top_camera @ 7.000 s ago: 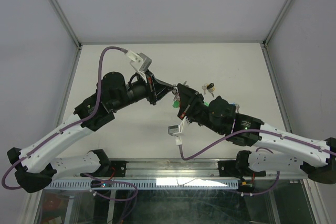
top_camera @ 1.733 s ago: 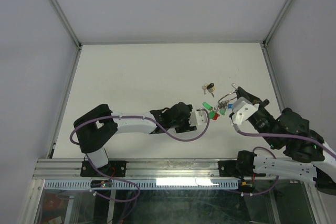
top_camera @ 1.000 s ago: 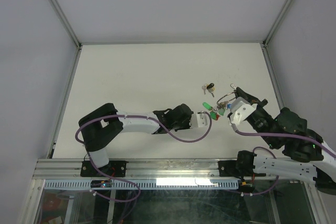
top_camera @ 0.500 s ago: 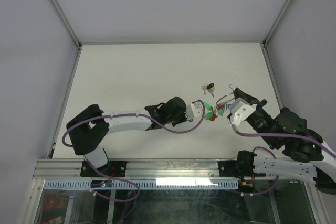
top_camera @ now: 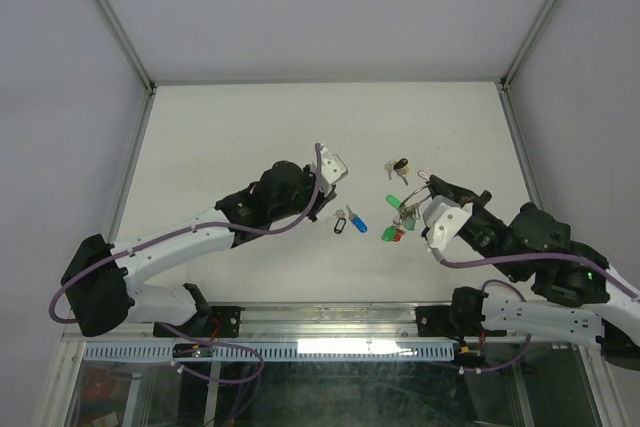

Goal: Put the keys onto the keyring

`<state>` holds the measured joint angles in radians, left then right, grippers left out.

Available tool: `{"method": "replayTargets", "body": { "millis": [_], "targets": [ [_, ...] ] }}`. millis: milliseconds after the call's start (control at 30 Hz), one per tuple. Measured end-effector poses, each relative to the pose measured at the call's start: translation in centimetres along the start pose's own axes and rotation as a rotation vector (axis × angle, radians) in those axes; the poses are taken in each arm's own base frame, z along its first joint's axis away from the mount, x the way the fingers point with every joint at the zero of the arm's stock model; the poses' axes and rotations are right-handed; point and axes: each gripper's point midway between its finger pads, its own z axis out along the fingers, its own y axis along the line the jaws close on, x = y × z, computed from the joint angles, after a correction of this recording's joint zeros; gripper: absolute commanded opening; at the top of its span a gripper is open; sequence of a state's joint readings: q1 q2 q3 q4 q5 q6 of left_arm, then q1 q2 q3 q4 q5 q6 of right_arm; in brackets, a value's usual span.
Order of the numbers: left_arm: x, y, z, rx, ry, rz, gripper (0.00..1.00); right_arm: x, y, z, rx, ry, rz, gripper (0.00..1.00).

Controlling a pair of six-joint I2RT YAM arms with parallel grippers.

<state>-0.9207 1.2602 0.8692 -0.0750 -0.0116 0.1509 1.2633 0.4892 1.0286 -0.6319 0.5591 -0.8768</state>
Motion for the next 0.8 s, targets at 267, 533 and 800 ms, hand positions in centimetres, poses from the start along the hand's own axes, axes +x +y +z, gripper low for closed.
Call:
{"method": "replayTargets", "body": {
  "millis": [267,533,800],
  "targets": [
    [5.8,-1.2,3.1,0.024,0.178,-0.114,0.38,0.0,0.6,0.7,-0.022,0.016,-0.014,0.00],
    [8.6,-2.2,6.2,-0.031,0.313,-0.392,0.34,0.3,0.4,0.6,-0.002,0.035,0.012,0.00],
    [9.0,-1.4,6.5,-0.255,0.339,-0.641,0.35,0.4,0.2,0.5,0.016,0.041,0.051,0.00]
  ]
}}
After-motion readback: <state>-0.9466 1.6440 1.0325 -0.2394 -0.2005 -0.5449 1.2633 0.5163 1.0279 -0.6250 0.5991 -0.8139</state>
